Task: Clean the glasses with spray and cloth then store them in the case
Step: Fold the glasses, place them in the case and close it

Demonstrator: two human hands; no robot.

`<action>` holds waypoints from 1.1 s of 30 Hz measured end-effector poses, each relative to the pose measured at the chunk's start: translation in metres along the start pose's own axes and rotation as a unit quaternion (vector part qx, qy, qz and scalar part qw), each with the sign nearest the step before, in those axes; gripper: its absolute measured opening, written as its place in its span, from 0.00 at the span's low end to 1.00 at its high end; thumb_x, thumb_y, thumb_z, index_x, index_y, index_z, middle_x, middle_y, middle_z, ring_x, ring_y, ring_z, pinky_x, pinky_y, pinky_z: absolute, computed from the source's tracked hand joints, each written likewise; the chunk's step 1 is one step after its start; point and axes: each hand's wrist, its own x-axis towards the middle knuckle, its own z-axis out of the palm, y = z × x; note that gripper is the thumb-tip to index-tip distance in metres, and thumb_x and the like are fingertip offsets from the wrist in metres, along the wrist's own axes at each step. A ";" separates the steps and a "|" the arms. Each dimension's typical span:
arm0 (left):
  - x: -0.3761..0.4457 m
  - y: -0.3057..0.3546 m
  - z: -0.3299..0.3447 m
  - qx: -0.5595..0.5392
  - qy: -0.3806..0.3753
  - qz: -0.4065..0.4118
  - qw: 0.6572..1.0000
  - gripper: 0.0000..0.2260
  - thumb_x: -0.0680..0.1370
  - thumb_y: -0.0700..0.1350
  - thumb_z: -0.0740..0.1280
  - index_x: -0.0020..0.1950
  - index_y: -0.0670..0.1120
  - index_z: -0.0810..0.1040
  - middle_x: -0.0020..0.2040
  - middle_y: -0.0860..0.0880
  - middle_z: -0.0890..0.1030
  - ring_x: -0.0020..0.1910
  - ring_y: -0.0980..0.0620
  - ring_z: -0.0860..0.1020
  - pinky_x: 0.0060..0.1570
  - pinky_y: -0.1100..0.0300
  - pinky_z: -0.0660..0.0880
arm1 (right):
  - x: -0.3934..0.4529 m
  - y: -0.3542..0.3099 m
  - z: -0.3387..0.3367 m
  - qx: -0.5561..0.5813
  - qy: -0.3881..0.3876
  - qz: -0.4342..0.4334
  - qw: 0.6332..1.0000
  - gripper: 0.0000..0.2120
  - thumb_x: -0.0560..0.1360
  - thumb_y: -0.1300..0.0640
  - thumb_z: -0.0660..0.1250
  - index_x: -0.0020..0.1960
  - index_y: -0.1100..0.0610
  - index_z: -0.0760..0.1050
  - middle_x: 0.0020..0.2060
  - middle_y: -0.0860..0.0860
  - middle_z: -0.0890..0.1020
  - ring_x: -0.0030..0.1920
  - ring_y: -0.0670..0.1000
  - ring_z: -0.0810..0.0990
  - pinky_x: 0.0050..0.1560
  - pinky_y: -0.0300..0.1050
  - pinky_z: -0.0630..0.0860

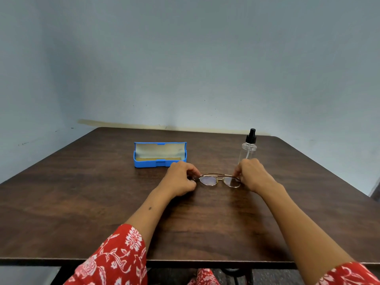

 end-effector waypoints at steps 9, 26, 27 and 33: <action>0.003 -0.013 -0.020 -0.183 0.037 -0.074 0.980 0.07 0.70 0.39 0.74 0.45 0.48 0.84 0.39 0.51 0.83 0.37 0.59 0.78 0.38 0.72 0.74 | 0.002 0.003 -0.016 0.245 0.003 0.011 0.969 0.11 0.71 0.70 0.66 0.44 0.57 0.83 0.34 0.53 0.82 0.35 0.46 0.79 0.34 0.27 0.72; -0.009 -0.056 -0.083 -0.513 0.095 -0.221 0.824 0.05 0.72 0.30 0.68 0.45 0.37 0.81 0.37 0.40 0.84 0.36 0.48 0.84 0.36 0.57 0.82 | 0.038 -0.061 0.004 0.716 -0.221 0.111 0.653 0.08 0.74 0.73 0.59 0.47 0.68 0.77 0.34 0.60 0.83 0.33 0.51 0.84 0.35 0.40 0.82; -0.010 -0.058 -0.085 -0.515 0.098 -0.223 0.822 0.05 0.72 0.29 0.67 0.45 0.36 0.81 0.38 0.40 0.84 0.36 0.48 0.84 0.36 0.57 0.82 | 0.039 -0.063 0.005 0.727 -0.223 0.107 0.641 0.09 0.74 0.74 0.59 0.49 0.68 0.76 0.36 0.60 0.83 0.35 0.51 0.84 0.37 0.39 0.82; -0.013 -0.067 -0.099 -0.522 0.104 -0.249 0.809 0.07 0.72 0.28 0.67 0.46 0.37 0.81 0.40 0.40 0.85 0.38 0.47 0.85 0.35 0.59 0.81 | 0.042 -0.079 0.017 0.724 -0.185 0.059 0.662 0.10 0.73 0.74 0.62 0.48 0.65 0.79 0.37 0.56 0.85 0.35 0.48 0.84 0.38 0.38 0.81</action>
